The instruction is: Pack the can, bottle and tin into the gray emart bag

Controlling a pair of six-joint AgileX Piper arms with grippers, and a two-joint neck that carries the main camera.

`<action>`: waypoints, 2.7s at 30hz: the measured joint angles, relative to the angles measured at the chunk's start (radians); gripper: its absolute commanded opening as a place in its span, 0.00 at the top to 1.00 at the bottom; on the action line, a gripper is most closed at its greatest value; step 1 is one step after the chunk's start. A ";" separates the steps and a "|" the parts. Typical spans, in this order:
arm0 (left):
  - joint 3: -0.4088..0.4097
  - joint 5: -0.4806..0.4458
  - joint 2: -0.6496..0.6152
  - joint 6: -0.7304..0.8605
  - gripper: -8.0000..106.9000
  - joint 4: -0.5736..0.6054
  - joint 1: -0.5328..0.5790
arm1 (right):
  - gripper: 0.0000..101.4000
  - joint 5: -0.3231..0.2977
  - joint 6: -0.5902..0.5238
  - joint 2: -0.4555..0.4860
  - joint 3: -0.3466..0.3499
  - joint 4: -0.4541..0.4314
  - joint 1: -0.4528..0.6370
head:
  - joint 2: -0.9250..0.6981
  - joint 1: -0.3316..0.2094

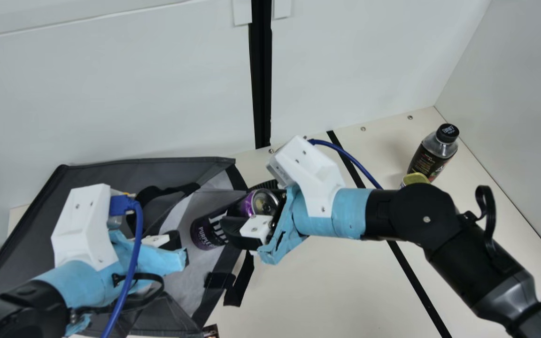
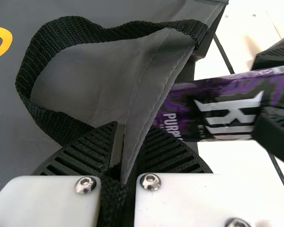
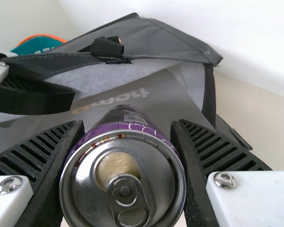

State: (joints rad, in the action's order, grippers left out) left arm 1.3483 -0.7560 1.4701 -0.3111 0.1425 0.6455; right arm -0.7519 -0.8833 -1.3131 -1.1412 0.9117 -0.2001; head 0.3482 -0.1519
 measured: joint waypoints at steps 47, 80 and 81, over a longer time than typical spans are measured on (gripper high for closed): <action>0.000 0.000 0.000 0.000 0.84 0.000 0.000 | 1.00 0.190 -0.487 -0.294 0.003 0.370 -0.120 | 0.000 0.000; 0.000 0.000 0.000 0.000 0.84 0.000 0.000 | 0.37 0.179 -0.571 -0.407 -0.053 0.444 -0.147 | 0.000 0.000; 0.000 0.000 0.000 0.000 0.84 0.000 0.000 | 0.34 0.177 -0.571 -0.407 -0.055 0.442 -0.146 | 0.000 0.000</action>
State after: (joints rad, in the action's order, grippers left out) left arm 1.3483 -0.7560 1.4701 -0.3111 0.1425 0.6455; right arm -0.5752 -1.4543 -1.7206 -1.1957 1.3539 -0.3463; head 0.3482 -0.1519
